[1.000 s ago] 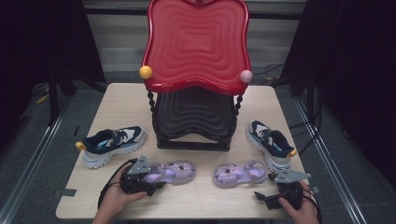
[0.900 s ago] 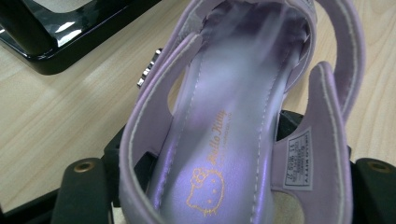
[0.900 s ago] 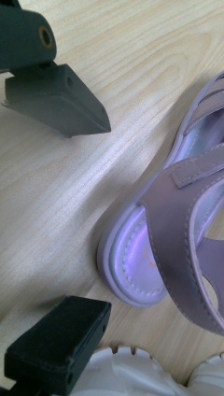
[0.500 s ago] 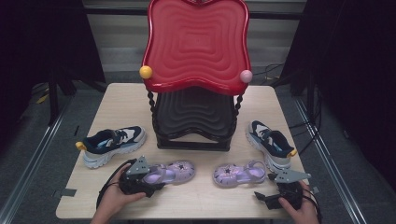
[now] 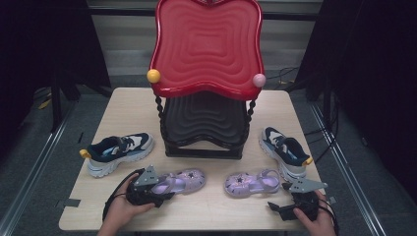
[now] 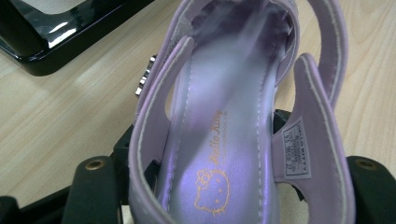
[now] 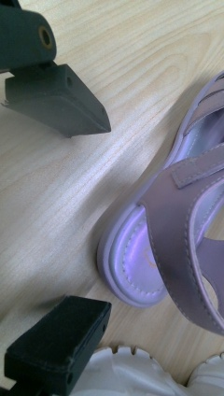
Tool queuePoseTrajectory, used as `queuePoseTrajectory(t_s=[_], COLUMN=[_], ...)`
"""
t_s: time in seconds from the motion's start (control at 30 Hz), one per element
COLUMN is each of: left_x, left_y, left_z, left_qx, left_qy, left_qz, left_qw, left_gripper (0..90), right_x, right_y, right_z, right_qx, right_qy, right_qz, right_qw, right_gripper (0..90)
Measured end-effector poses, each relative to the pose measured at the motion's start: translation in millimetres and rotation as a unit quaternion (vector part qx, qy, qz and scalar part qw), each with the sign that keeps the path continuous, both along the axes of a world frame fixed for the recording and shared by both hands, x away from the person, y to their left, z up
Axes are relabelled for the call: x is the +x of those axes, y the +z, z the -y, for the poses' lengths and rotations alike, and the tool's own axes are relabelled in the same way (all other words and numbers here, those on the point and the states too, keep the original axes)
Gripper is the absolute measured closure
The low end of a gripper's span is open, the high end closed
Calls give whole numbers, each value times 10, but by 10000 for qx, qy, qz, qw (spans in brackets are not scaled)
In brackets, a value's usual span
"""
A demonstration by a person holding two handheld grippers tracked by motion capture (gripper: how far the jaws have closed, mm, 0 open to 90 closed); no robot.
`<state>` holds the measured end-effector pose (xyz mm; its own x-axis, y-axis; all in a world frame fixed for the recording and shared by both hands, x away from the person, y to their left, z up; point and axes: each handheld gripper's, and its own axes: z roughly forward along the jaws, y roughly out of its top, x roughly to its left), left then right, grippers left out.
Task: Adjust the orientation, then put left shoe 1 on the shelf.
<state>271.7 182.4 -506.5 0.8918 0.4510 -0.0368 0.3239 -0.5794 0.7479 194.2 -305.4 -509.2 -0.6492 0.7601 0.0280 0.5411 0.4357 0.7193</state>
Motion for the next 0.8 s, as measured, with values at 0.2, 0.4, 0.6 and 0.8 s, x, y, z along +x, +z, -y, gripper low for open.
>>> queuePoseTrajectory(t_s=[0.2, 0.4, 0.6, 0.8], left_x=[-21, -46, -69, -99], left_y=[17, 75, 152, 271], left_z=[17, -6, -67, -77], left_qx=[-51, 38, -117, -288], left_qy=[170, 307, 421, 470], left_qz=[-113, -93, -28, 17], left_qw=[9998, 9995, 9990, 9985], left_gripper=[352, 354, 355, 356], right_x=[0, 1, 2, 1], right_y=[0, 0, 0, 0], right_z=[0, 1, 2, 1], right_qx=[2, 7, 6, 5], right_qy=[0, 2, 6, 4], right_qz=[0, -2, 1, 2], right_qw=[10000, 10000, 10000, 10000], right_gripper=[115, 115, 115, 115])
